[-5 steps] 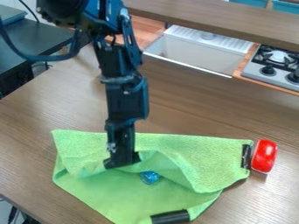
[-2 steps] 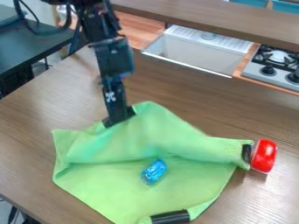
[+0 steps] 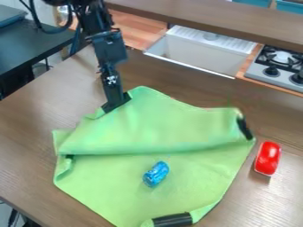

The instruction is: Unfold the cloth from bottom right to top left

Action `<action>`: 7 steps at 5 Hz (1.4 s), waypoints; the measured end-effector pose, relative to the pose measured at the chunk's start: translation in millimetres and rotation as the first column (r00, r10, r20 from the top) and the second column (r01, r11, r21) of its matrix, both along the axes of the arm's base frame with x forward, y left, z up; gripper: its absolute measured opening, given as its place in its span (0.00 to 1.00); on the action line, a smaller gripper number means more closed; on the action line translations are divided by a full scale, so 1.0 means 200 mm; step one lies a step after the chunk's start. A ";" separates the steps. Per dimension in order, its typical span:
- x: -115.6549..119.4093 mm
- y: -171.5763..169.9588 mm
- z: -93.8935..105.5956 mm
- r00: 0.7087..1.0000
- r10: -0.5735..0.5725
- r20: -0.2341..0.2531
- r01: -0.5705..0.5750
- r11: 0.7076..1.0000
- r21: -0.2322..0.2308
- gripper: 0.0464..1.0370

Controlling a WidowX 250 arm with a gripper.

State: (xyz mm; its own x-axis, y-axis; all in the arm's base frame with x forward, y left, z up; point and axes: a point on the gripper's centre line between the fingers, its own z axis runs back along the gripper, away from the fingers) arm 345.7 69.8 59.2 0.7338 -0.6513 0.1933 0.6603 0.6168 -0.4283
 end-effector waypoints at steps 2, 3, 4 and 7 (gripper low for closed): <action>0.09 0.07 0.03 0.999 0.044 -0.010 -0.044 0.999 -0.001 0.01; 0.14 0.09 0.08 0.998 0.062 0.019 -0.062 0.998 0.016 0.01; 0.19 0.11 0.11 0.997 0.070 0.020 -0.071 0.997 0.026 0.01; 0.37 0.17 0.09 0.997 0.072 -0.008 -0.072 0.996 0.049 0.01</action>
